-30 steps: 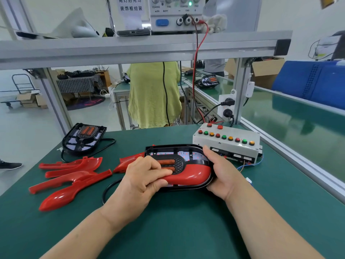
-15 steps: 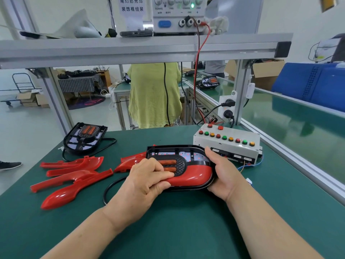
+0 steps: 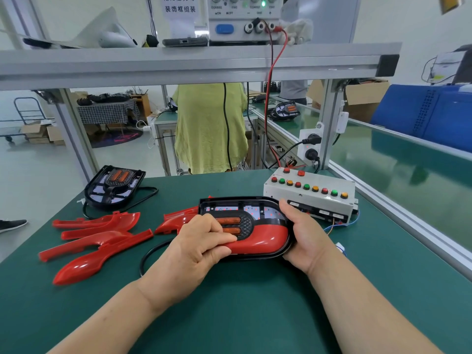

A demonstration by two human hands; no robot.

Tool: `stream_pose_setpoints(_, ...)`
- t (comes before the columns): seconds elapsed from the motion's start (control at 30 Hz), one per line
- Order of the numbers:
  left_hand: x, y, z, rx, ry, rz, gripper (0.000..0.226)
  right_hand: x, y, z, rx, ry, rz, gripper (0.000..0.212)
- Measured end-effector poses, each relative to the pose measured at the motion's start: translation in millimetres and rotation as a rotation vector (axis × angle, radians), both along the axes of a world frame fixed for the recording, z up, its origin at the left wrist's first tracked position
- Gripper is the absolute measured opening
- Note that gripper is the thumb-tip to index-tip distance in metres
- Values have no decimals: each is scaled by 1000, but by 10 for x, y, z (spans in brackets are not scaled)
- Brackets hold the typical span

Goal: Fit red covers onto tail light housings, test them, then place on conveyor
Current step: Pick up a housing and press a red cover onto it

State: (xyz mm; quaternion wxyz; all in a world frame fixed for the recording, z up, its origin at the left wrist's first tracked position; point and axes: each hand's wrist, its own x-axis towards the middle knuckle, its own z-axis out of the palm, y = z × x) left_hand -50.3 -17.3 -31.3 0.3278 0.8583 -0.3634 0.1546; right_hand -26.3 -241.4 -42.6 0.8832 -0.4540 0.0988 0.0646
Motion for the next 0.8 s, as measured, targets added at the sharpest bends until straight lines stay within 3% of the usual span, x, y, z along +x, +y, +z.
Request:
stream_pose_setpoints(0.33, 29, 20, -11, -18, 77, -2, 33, -19, 10, 9, 10, 5, 1, 42)
stream_pose_setpoints(0.8, 48, 27, -37, -37, 34, -18, 28, -49, 4, 39, 18, -16, 2, 42)
